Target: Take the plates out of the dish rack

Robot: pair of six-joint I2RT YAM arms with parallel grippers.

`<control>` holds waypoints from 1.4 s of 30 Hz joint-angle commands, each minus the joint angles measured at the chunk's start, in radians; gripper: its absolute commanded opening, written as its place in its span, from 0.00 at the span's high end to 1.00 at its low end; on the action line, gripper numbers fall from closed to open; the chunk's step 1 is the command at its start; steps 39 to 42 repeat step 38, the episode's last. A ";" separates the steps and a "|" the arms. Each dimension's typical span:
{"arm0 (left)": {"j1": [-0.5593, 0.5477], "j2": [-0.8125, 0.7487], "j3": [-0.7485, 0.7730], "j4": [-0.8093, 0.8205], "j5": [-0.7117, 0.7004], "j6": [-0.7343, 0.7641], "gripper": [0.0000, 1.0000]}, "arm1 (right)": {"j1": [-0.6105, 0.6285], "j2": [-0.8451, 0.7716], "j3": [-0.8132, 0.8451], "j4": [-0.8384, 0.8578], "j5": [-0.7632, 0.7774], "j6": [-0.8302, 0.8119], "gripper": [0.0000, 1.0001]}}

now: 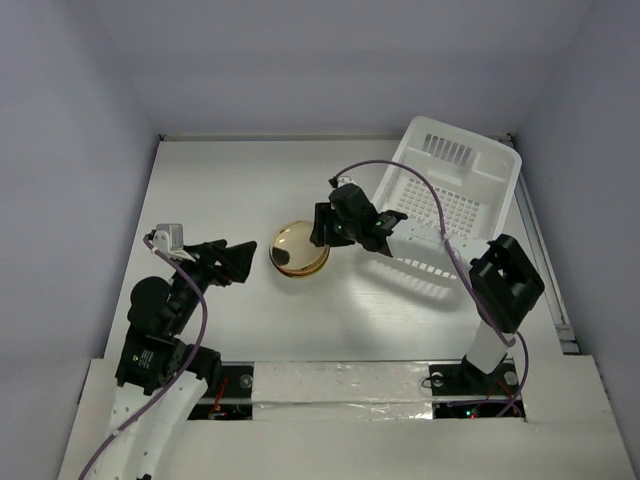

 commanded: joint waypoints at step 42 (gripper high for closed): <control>0.025 0.082 0.228 0.060 -0.045 0.036 0.01 | 0.234 -1.482 -0.574 0.078 0.531 -0.107 0.00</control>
